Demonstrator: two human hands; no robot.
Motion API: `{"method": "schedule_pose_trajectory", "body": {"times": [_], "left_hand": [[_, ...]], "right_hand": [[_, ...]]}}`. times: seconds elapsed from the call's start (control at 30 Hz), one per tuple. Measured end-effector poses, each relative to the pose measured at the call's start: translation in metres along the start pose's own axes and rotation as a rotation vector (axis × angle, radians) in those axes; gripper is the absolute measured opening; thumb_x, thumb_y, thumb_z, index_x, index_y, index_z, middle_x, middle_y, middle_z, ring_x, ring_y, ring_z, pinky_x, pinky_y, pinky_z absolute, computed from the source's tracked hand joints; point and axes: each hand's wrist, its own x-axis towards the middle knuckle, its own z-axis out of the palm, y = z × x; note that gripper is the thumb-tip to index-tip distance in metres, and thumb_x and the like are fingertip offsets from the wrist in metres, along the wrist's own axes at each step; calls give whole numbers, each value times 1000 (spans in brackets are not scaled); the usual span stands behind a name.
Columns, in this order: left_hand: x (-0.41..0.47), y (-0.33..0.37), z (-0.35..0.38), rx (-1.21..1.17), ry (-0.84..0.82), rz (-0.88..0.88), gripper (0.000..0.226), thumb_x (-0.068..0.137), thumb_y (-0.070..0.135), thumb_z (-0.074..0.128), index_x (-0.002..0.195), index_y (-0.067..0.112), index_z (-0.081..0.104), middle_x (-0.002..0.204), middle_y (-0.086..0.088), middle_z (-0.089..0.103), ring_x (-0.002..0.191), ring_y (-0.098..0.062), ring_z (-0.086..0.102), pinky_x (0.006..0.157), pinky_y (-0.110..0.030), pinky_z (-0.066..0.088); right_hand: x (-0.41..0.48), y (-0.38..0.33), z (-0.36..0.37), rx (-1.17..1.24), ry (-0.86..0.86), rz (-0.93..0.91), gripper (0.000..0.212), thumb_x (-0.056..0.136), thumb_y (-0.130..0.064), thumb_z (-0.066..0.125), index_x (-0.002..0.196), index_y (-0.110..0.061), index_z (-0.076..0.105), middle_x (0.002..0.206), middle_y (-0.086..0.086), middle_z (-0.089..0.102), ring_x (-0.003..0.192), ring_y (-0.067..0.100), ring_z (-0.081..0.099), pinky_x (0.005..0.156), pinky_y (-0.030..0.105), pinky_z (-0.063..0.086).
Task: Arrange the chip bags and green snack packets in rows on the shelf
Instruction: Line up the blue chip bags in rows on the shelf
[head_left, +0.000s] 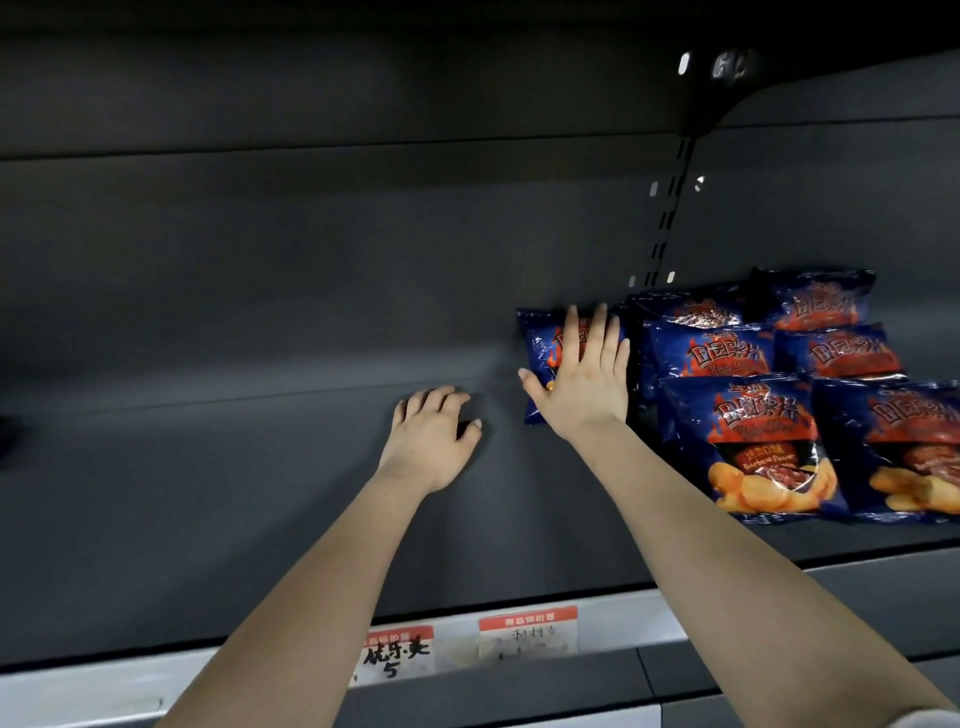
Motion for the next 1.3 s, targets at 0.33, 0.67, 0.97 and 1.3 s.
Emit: {"method": "schedule_pose_trajectory", "body": {"times": [0.33, 0.67, 0.97, 1.3], "left_hand": [[-11, -9, -9, -3, 6, 61, 48, 100, 38, 24, 144, 20, 27, 150, -2, 31, 142, -22, 16, 119, -43, 2], [-93, -158, -76, 35, 93, -172, 46, 101, 38, 26, 143, 21, 29, 151, -4, 27, 142, -25, 17, 119, -41, 4], [-192, -307, -137, 93, 193, -486, 46, 100, 39, 30, 141, 19, 35, 149, -5, 34, 139, -28, 24, 117, -40, 11], [-273, -417, -167, 70, 225, -643, 36, 99, 33, 33, 130, 22, 49, 133, -2, 50, 126, -27, 40, 108, -35, 25]], "right_hand": [[-30, -34, -39, 112, 107, -183, 69, 94, -54, 30, 152, -22, 13, 160, 11, 4, 147, 31, 3, 116, 51, 7], [-55, -203, -32, 332, -39, -407, 60, 99, -42, 35, 152, -21, 15, 160, 7, -1, 147, 26, -2, 117, 50, 0], [-101, -391, -33, 475, -134, -711, 59, 100, -41, 35, 152, -20, 17, 160, 8, -2, 147, 27, -2, 118, 48, 1], [-123, -534, -25, 519, -192, -840, 69, 96, -49, 39, 151, -10, 20, 159, 11, 9, 145, 35, 8, 117, 48, 9]]}}
